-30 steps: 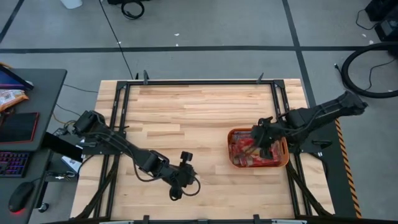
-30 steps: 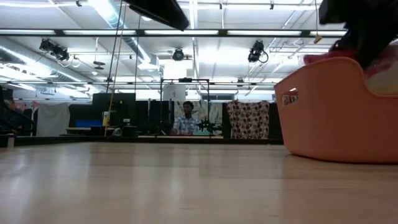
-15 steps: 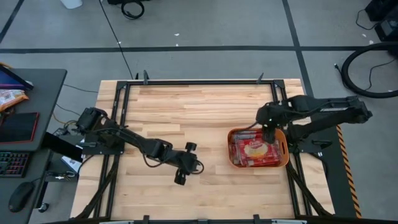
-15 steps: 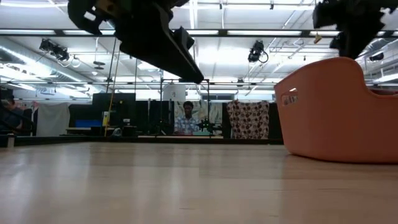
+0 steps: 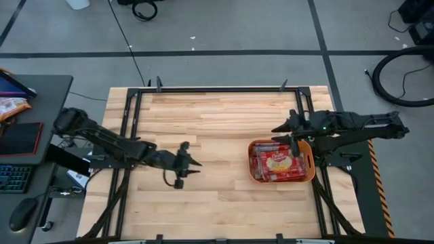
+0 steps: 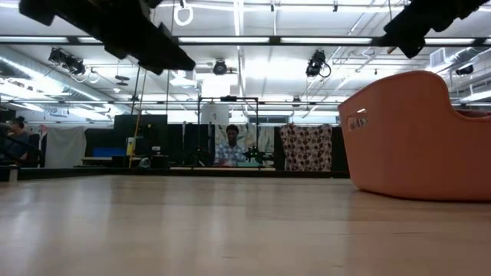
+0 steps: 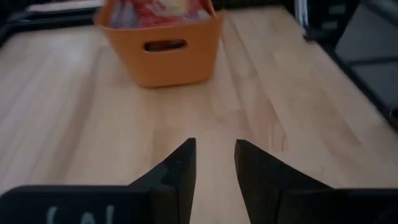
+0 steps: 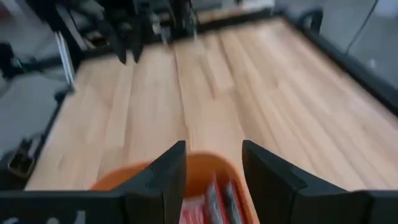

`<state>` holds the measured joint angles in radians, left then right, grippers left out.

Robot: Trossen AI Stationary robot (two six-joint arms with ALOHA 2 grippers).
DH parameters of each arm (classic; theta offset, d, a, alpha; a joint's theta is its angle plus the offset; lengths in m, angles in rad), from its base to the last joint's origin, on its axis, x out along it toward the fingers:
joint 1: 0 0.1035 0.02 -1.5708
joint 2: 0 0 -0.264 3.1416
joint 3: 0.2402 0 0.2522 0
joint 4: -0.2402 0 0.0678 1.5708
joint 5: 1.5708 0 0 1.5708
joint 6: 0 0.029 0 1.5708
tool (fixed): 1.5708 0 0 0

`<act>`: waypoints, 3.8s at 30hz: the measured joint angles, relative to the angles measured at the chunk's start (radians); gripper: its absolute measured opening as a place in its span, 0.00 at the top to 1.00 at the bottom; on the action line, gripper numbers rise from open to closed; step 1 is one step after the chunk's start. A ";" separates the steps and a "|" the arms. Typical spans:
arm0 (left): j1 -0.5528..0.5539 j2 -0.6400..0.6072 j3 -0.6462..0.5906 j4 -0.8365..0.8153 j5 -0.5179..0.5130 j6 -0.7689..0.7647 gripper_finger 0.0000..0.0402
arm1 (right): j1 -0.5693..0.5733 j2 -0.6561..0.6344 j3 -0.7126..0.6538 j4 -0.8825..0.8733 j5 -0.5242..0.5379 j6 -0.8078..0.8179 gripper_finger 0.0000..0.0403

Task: Sort popcorn bags into baskets
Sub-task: Return to Home Position

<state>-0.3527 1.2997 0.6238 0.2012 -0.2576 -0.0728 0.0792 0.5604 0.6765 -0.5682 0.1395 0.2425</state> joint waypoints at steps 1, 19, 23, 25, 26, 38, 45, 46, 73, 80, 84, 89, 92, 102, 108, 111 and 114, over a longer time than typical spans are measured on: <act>0.000 -0.035 -0.020 0.003 -0.009 -0.014 0.71 | 0.000 -0.026 -0.029 0.041 0.005 -0.008 0.60; -0.056 -0.636 -0.329 -0.015 -0.299 -0.103 0.71 | -0.017 -0.302 -0.470 0.632 0.024 -0.025 0.60; -0.056 -0.759 -0.411 0.054 -0.345 -0.126 0.71 | -0.017 -0.308 -0.528 0.681 0.011 -0.025 0.60; -0.056 -0.814 -0.446 0.094 -0.362 -0.123 0.71 | -0.017 -0.309 -0.549 0.714 -0.001 -0.026 0.60; -0.056 -0.842 -0.462 0.096 -0.378 -0.116 0.71 | -0.017 -0.309 -0.556 0.721 -0.003 -0.027 0.60; -0.056 -1.094 -0.610 0.105 -0.484 -0.019 0.71 | -0.017 -0.308 -0.671 0.875 -0.002 -0.074 0.60; -0.056 -1.113 -0.615 0.077 -0.499 0.061 0.71 | -0.016 -0.305 -0.671 0.868 0.049 -0.107 0.60; -0.056 -1.113 -0.615 0.076 -0.494 0.076 0.71 | -0.017 -0.305 -0.671 0.865 0.070 -0.113 0.60; -0.054 -1.058 -0.616 -0.036 -0.459 0.058 0.71 | -0.017 -0.305 -0.671 0.876 0.284 -0.107 0.60; -0.054 -1.058 -0.616 -0.036 -0.459 0.058 0.71 | -0.017 -0.305 -0.671 0.881 0.283 -0.107 0.60; -0.054 -1.058 -0.616 -0.037 -0.459 0.058 0.71 | -0.017 -0.305 -0.671 0.882 0.283 -0.107 0.60; -0.054 -1.058 -0.616 -0.039 -0.459 0.058 0.71 | -0.017 -0.305 -0.671 0.882 0.282 -0.107 0.60; -0.054 -1.058 -0.616 -0.039 -0.459 0.058 0.71 | -0.017 -0.305 -0.671 0.881 0.282 -0.107 0.60; -0.054 -1.058 -0.616 -0.039 -0.459 0.059 0.71 | -0.017 -0.305 -0.670 0.881 0.282 -0.107 0.60; -0.054 -1.058 -0.616 -0.039 -0.459 0.059 0.71 | -0.017 -0.305 -0.670 0.881 0.282 -0.107 0.60; -0.054 -1.058 -0.616 -0.039 -0.459 0.059 0.71 | -0.017 -0.305 -0.670 0.881 0.282 -0.107 0.60; -0.054 -1.058 -0.617 -0.039 -0.459 0.059 0.71 | -0.017 -0.305 -0.670 0.881 0.282 -0.107 0.60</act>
<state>-0.4068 0.2420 0.0073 0.1624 -0.7166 -0.0137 0.0624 0.2550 0.0063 0.3130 0.4217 0.1356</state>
